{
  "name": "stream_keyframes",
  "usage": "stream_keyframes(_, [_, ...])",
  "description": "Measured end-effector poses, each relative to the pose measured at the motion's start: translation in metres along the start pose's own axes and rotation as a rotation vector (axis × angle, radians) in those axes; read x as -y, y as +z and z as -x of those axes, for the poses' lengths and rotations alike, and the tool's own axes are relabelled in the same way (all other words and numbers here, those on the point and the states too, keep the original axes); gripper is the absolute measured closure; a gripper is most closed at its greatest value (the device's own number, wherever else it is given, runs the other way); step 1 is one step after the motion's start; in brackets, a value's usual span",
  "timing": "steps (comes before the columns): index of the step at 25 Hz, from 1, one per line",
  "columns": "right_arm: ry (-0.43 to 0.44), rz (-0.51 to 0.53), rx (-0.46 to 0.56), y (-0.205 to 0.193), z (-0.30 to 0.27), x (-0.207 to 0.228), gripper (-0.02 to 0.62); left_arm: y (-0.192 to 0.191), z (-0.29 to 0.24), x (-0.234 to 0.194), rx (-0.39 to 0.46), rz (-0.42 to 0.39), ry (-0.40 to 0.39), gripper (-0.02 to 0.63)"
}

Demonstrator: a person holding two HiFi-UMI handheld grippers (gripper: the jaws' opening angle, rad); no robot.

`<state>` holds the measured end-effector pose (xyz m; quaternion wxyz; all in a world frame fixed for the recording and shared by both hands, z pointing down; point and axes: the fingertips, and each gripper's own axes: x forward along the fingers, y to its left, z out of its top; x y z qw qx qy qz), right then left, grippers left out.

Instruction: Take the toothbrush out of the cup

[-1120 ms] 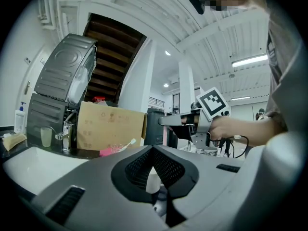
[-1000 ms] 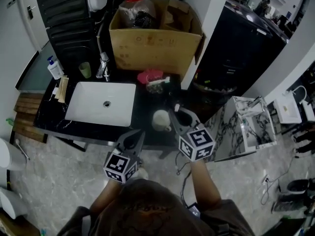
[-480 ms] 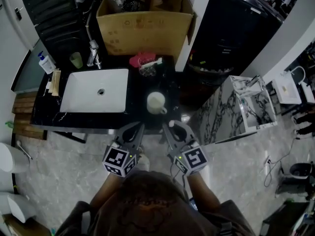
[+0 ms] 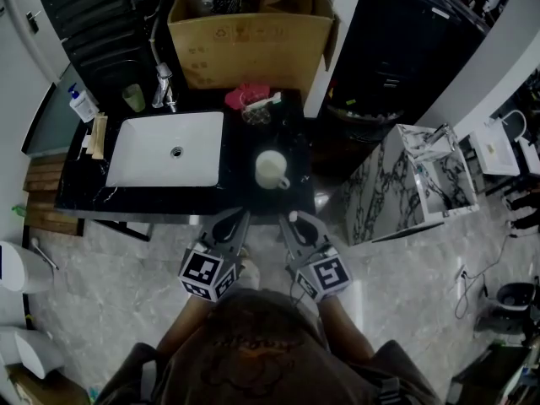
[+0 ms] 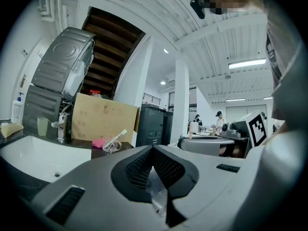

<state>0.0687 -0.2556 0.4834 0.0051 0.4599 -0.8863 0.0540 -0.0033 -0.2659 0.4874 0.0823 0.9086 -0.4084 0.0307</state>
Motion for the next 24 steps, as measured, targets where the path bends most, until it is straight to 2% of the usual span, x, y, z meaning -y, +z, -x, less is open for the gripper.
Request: stream_keyframes(24, [0.058, -0.012, -0.03, -0.0077, -0.0099, -0.006, 0.575, -0.0062, 0.0043, 0.0024, -0.012, 0.017, -0.003, 0.606])
